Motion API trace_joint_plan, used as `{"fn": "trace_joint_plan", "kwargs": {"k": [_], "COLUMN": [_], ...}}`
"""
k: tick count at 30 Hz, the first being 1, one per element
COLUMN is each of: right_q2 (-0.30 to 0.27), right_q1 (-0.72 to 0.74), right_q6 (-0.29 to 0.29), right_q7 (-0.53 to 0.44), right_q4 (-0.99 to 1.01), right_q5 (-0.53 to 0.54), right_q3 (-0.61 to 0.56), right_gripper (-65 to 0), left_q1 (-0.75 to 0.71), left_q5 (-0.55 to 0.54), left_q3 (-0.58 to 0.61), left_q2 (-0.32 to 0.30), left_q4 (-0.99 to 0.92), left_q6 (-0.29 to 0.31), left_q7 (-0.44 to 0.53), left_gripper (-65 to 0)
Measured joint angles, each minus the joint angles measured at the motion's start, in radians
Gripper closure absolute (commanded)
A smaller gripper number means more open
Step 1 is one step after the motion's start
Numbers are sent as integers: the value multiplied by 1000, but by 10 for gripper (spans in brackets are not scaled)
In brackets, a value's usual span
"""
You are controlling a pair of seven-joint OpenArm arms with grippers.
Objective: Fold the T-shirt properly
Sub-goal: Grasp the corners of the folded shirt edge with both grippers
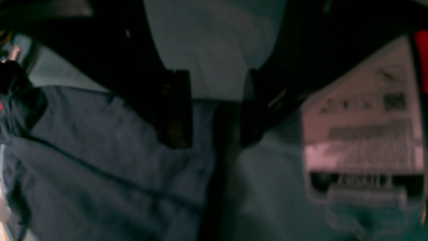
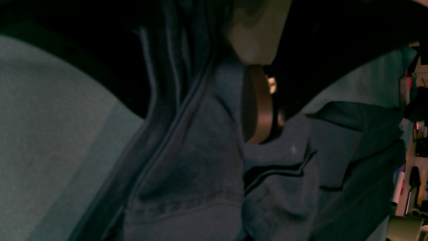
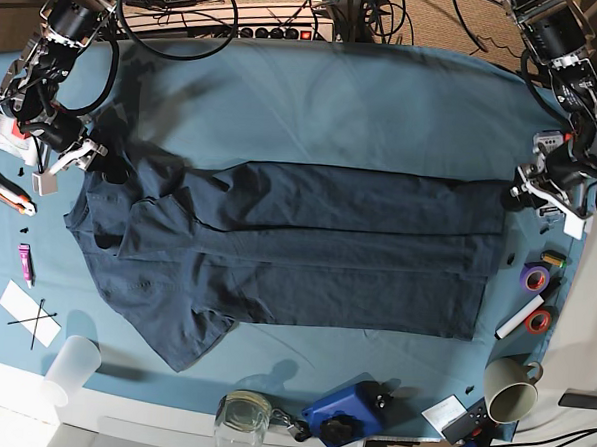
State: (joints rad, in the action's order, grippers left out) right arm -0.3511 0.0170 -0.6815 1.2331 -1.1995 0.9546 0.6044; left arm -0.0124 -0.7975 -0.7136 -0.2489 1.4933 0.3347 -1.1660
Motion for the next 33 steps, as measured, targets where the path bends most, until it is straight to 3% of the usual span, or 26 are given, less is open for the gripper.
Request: {"fn": "trace_joint_plan", "kwargs": {"k": [7,13,18,20,24,28,33], "right_q2": [0,0,0,0,3,2,-1], "right_q1": [0,0,0,0,-3,-3,-6], "right_q6": [-12,-12,-13,-11,-10,-11,0], "right_q7": [0,0,-3,-12,-10,-6,31], "right_q4": [0,0,0,0,2,3,-24], "right_q5": [0,0,0,-9,-26,-26,3], "right_q3": [0,0,0,0,0,-1,-1], "right_gripper": [-292,-292,-284,-221,-18,0,0], "left_q1": [4,8,26,28,30,30,30], "left_q5": [0,37,89,133,179,177,166], "left_q3": [11,112,209,237,250,250,250], "left_q2": [53,58,57,58,57,54,40], "left_q4": [-5,-2,3,8,8,8,48], "left_q6": [29,28,-34,-61,-102,-102,-122], "left_q7": [31,71,92,122,140,127,18], "left_gripper": [-243,-243,-233,-180,0,0,0]}}
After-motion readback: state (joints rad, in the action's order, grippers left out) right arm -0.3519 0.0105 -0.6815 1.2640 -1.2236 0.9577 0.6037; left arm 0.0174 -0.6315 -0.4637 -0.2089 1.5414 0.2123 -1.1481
